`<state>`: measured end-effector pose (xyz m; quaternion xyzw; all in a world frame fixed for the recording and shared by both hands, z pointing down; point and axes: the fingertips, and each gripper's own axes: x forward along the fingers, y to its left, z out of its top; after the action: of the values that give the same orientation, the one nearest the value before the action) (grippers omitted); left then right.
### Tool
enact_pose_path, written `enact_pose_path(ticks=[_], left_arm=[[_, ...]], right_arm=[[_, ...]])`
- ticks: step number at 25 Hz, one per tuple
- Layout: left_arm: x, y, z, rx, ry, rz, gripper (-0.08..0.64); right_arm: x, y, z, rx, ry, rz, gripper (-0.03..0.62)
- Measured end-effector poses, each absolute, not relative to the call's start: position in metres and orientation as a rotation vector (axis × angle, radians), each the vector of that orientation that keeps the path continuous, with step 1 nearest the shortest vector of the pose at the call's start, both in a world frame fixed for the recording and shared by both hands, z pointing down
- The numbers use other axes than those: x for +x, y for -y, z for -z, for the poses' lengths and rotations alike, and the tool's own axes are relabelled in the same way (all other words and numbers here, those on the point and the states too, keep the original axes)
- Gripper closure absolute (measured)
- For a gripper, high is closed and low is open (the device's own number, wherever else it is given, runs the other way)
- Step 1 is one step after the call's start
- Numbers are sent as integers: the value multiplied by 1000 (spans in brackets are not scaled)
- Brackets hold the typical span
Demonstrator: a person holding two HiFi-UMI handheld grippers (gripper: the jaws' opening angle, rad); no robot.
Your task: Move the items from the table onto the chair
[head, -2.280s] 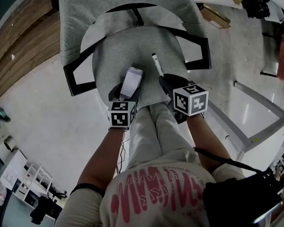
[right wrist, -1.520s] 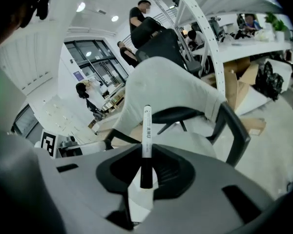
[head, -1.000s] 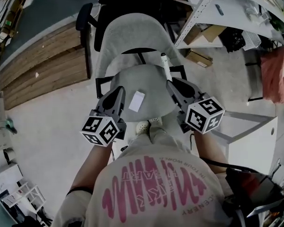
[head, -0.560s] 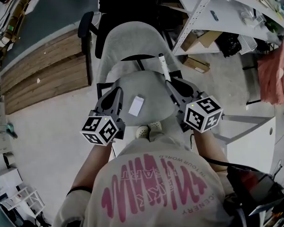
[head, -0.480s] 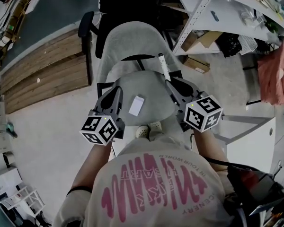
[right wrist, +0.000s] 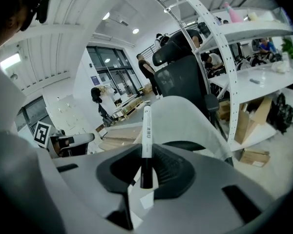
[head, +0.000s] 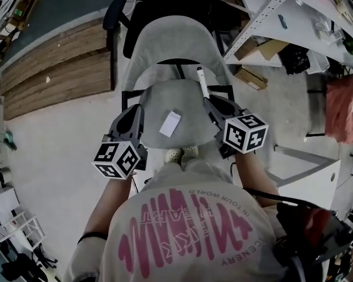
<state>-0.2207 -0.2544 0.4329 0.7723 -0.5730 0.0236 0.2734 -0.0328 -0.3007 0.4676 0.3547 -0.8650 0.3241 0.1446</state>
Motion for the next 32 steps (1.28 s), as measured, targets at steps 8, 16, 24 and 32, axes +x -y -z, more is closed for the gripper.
enact_pose_path(ticks=[8, 16, 24, 32], left_arm=[[-246, 243, -451, 1953, 1654, -141, 549], [-259, 221, -470, 1848, 1711, -239, 549], [-258, 201, -494, 1736, 1714, -296, 549], [-253, 193, -507, 1690, 1700, -320, 549]], right_arm=[[-40, 307, -569, 936, 2268, -1100, 517], [-38, 280, -692, 878, 1952, -1317, 517], [-27, 260, -756, 827, 1779, -1270, 517], [-20, 247, -786, 797, 1686, -1235, 515]])
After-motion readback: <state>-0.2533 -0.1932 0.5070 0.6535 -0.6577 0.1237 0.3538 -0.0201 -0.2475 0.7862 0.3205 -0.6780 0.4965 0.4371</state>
